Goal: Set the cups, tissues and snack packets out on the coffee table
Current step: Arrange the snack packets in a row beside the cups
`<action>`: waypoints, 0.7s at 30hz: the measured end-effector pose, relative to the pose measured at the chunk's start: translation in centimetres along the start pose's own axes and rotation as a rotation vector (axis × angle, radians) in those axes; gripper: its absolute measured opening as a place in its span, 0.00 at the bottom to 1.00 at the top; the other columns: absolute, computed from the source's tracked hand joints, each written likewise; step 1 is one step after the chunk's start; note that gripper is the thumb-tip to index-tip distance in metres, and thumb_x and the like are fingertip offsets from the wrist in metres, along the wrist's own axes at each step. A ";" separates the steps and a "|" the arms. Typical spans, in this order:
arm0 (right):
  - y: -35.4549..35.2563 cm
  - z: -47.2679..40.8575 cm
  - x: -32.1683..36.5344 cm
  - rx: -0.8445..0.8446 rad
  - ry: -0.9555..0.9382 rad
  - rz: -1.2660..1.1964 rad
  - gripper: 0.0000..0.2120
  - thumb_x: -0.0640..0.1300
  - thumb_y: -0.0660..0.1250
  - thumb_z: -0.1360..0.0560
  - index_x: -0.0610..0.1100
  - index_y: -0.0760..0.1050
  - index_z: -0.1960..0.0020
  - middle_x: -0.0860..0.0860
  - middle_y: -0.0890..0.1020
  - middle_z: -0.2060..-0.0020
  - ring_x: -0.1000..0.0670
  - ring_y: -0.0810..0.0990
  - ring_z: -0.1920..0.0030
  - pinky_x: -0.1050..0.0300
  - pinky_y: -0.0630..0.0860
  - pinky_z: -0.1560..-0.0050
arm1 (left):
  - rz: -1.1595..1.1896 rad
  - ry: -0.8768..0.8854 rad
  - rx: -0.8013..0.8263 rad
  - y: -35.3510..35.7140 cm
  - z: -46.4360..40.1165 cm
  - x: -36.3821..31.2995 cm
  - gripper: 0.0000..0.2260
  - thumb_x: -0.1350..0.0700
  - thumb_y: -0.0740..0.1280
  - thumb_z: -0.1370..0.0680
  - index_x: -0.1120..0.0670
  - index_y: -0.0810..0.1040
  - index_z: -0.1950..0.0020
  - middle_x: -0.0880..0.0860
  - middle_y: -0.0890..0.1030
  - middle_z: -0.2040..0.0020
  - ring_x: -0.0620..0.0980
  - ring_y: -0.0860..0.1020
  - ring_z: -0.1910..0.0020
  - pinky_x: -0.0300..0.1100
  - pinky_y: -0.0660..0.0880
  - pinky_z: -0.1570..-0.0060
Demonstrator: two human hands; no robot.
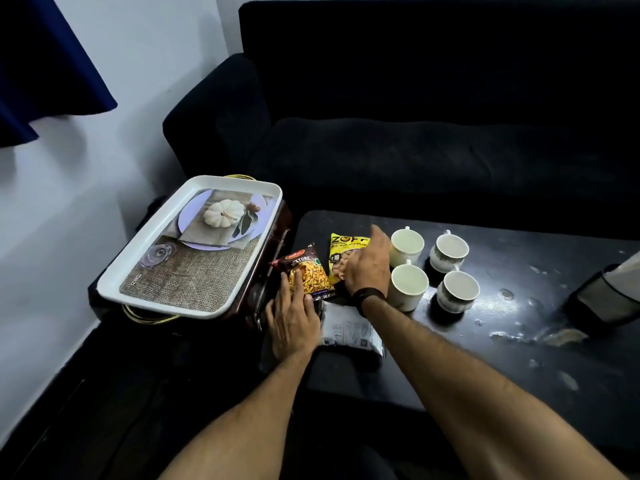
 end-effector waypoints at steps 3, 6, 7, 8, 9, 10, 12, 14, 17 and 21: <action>1.2 1.3 1.4 0.073 -0.358 0.328 0.26 0.40 0.59 0.26 0.42 0.63 0.28 0.42 0.63 0.26 0.42 0.59 0.24 0.45 0.59 0.24 | 0.038 0.001 0.014 -0.1 0.2 0.1 0.24 0.48 0.53 0.17 0.43 0.54 0.20 0.50 0.56 0.19 0.48 0.60 0.22 0.52 0.57 0.25; 2.5 1.6 0.7 0.355 -0.215 0.468 0.29 0.47 0.57 0.23 0.43 0.56 0.24 0.42 0.55 0.22 0.41 0.51 0.22 0.41 0.50 0.23 | 0.044 0.011 0.013 -0.1 0.3 0.1 0.24 0.49 0.53 0.17 0.44 0.54 0.20 0.51 0.56 0.19 0.48 0.60 0.22 0.52 0.57 0.25; 3.0 1.6 0.1 0.430 -0.151 0.485 0.29 0.49 0.54 0.21 0.42 0.53 0.22 0.43 0.52 0.21 0.41 0.47 0.21 0.40 0.48 0.23 | 0.038 0.014 0.012 -0.1 0.2 0.1 0.25 0.49 0.54 0.17 0.44 0.54 0.20 0.50 0.56 0.19 0.48 0.60 0.22 0.52 0.57 0.26; 3.4 1.7 -0.5 0.494 -0.118 0.509 0.29 0.52 0.50 0.19 0.43 0.51 0.22 0.44 0.48 0.21 0.42 0.43 0.21 0.39 0.45 0.23 | 0.035 0.016 0.011 0.0 0.2 0.1 0.25 0.50 0.55 0.17 0.44 0.54 0.20 0.50 0.56 0.19 0.48 0.60 0.22 0.52 0.57 0.26; 3.8 1.6 -0.9 0.548 -0.111 0.529 0.29 0.54 0.48 0.19 0.44 0.48 0.21 0.45 0.44 0.21 0.42 0.39 0.21 0.39 0.41 0.23 | 0.033 0.017 0.012 0.0 0.2 0.1 0.25 0.50 0.55 0.17 0.44 0.54 0.20 0.50 0.55 0.19 0.48 0.60 0.22 0.53 0.57 0.26; 4.2 1.4 -1.2 0.592 -0.115 0.537 0.30 0.55 0.46 0.18 0.45 0.46 0.21 0.45 0.41 0.21 0.42 0.36 0.22 0.38 0.39 0.24 | 0.027 0.021 0.016 0.2 0.1 0.1 0.25 0.49 0.55 0.17 0.43 0.54 0.20 0.50 0.55 0.19 0.48 0.61 0.22 0.53 0.57 0.26; 4.7 0.5 -1.3 0.653 -0.117 0.511 0.30 0.56 0.45 0.18 0.46 0.43 0.20 0.46 0.39 0.21 0.42 0.34 0.23 0.38 0.38 0.24 | 0.004 0.035 0.023 0.5 0.1 0.1 0.25 0.49 0.54 0.17 0.42 0.53 0.20 0.49 0.55 0.19 0.48 0.61 0.23 0.53 0.57 0.25; 5.0 -0.7 -0.9 0.671 -0.137 0.457 0.29 0.55 0.45 0.18 0.46 0.44 0.20 0.46 0.40 0.21 0.42 0.36 0.22 0.39 0.40 0.24 | -0.022 0.065 0.029 0.7 0.2 0.2 0.25 0.48 0.53 0.17 0.42 0.53 0.20 0.49 0.54 0.19 0.48 0.61 0.23 0.52 0.56 0.25; 4.7 -2.3 0.0 0.504 -0.277 0.467 0.28 0.49 0.53 0.19 0.45 0.50 0.21 0.44 0.47 0.21 0.42 0.44 0.21 0.42 0.46 0.23 | -0.031 0.091 0.015 0.7 0.1 0.2 0.25 0.47 0.52 0.17 0.42 0.52 0.20 0.49 0.49 0.18 0.48 0.58 0.21 0.53 0.57 0.25; 4.5 -2.3 -1.4 0.480 -0.305 0.615 0.30 0.52 0.51 0.19 0.48 0.44 0.21 0.46 0.42 0.21 0.42 0.40 0.21 0.39 0.44 0.23 | -0.092 0.185 0.008 0.7 0.1 -0.3 0.27 0.45 0.47 0.19 0.42 0.46 0.20 0.49 0.42 0.18 0.50 0.52 0.20 0.53 0.62 0.27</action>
Point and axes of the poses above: each hand's wrist, its own z-axis away from the middle knuckle, its own y-axis out of the palm, x = y × z, the point moved 2 cm from there along -z, towards the middle knuckle
